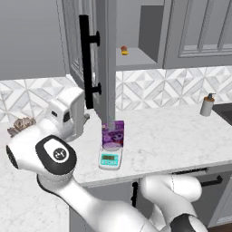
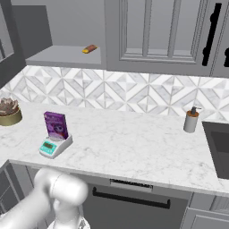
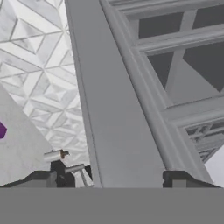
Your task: Pick the cereal and place it on the digital scale for weighing, and close the cabinet.
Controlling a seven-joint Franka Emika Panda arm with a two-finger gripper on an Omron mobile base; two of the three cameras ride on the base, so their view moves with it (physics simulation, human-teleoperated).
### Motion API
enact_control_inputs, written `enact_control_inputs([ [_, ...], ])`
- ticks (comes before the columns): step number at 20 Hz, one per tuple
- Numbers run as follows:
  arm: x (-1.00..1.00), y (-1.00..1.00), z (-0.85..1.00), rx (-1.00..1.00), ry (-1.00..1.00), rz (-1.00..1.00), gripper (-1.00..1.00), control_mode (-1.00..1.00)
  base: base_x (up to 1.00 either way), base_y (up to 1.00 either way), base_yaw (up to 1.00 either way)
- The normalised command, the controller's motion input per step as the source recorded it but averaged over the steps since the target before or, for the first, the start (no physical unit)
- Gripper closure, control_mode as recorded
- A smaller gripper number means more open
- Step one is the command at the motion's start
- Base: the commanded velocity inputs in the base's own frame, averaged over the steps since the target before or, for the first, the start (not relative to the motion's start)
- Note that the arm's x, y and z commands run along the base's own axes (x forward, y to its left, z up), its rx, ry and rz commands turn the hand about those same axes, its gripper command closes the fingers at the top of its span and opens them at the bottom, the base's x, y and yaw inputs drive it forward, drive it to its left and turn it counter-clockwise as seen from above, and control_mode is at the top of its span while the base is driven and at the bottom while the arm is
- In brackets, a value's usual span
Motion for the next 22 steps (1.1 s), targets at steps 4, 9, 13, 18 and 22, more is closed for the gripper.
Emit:
enact_control_inputs([
  [4,-0.09,-0.86,0.29,0.0,0.0,0.0,-1.0,-1.0,0.0,0.0,0.0],
  [9,-0.01,-0.93,0.57,0.06,0.18,0.0,-1.0,-1.0,0.0,0.0,0.0],
  [13,0.42,-0.92,0.28,0.03,0.16,0.0,-1.0,-1.0,0.0,0.0,0.0],
  [18,0.98,-0.57,-0.01,0.02,0.06,0.09,-1.0,-1.0,0.0,0.0,0.0],
  [22,1.0,-0.21,-0.03,0.0,-0.01,0.17,-1.0,-1.0,0.0,0.0,0.0],
])
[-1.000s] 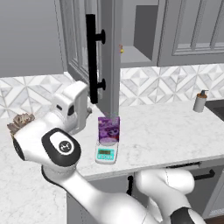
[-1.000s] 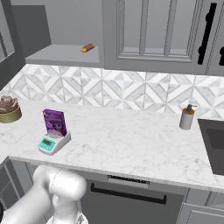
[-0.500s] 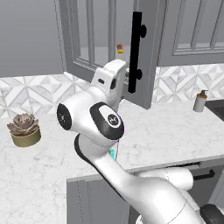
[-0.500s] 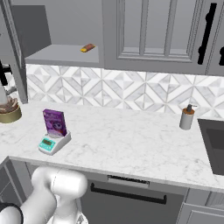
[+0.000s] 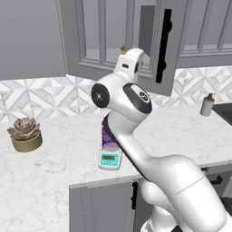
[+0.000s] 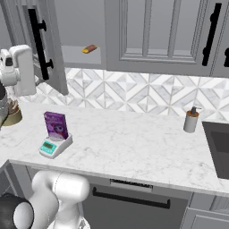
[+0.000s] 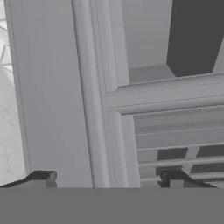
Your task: Pick the cereal and place it on the digital scale for weighing, and close the cabinet.
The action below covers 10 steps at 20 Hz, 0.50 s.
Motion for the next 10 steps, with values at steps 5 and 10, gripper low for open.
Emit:
enact_control_inputs([
  [5,0.92,-0.23,0.0,0.03,-0.04,0.19,-1.0,-1.0,0.0,0.0,0.0],
  [10,1.0,-0.35,0.0,0.07,0.07,0.18,-1.0,-1.0,0.0,0.0,0.0],
])
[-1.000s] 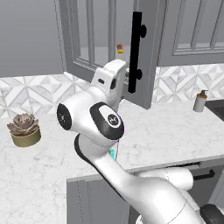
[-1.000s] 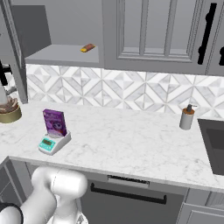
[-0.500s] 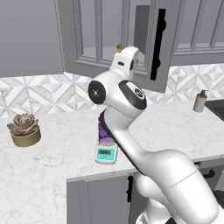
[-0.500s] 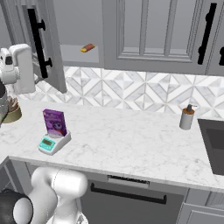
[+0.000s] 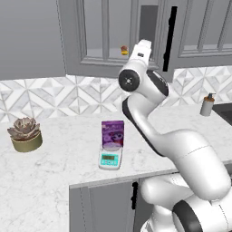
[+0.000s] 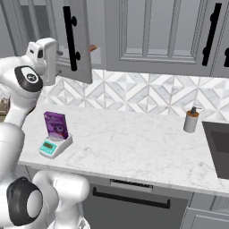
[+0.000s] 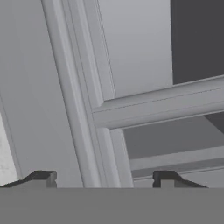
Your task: Pick the cereal and place it on the digital scale for weighing, and close the cabinet.
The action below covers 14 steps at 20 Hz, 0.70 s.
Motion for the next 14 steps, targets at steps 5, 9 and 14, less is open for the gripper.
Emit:
enact_control_inputs([
  [5,0.99,-0.35,0.0,0.05,0.02,0.19,-1.0,-1.0,0.0,0.0,0.0],
  [9,1.0,-0.19,0.0,0.02,0.05,0.16,-1.0,-1.0,0.0,0.0,0.0],
  [14,0.83,-0.07,0.0,0.0,0.0,0.12,-1.0,-1.0,0.0,0.0,0.0],
])
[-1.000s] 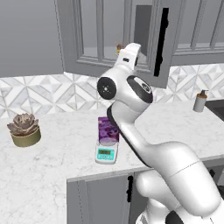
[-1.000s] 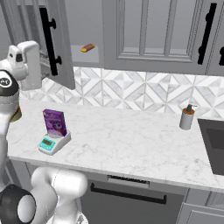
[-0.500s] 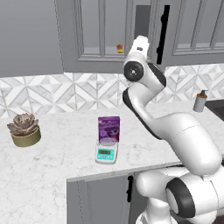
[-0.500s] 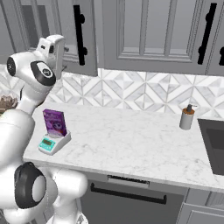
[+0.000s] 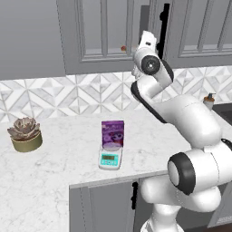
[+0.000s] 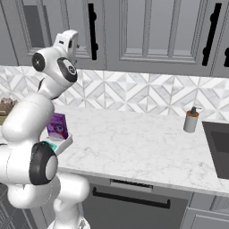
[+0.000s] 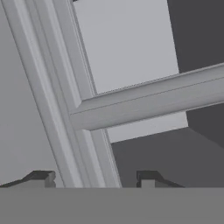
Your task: Pick the cereal and place it on the digital scale for weighing, and close the cabinet.
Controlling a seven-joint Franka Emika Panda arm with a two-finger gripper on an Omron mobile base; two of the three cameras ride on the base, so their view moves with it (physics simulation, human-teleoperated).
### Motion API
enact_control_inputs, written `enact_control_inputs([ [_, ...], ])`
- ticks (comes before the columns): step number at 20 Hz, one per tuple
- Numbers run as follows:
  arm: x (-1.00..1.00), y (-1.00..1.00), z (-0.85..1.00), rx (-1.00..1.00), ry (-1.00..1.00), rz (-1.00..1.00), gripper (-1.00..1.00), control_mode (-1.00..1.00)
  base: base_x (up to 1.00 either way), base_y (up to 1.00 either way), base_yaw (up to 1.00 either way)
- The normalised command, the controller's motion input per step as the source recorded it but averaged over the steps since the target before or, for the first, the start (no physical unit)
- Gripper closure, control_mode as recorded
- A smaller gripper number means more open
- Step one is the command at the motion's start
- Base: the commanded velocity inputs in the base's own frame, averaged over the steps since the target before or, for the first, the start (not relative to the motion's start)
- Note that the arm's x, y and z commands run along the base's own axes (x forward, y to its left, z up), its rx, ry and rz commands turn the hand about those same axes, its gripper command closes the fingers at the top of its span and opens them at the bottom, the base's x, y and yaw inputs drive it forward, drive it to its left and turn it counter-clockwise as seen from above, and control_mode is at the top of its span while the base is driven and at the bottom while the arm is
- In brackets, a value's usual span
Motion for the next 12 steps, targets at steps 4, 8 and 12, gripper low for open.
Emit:
enact_control_inputs([
  [4,0.77,-0.02,-0.1,0.0,0.0,0.07,-1.0,-1.0,0.0,0.0,0.0],
  [8,0.52,-0.14,-0.07,0.0,0.01,0.05,-1.0,-1.0,0.0,0.0,0.0],
  [12,0.54,-0.15,-0.36,0.0,0.1,0.12,-1.0,-1.0,0.0,0.0,0.0],
])
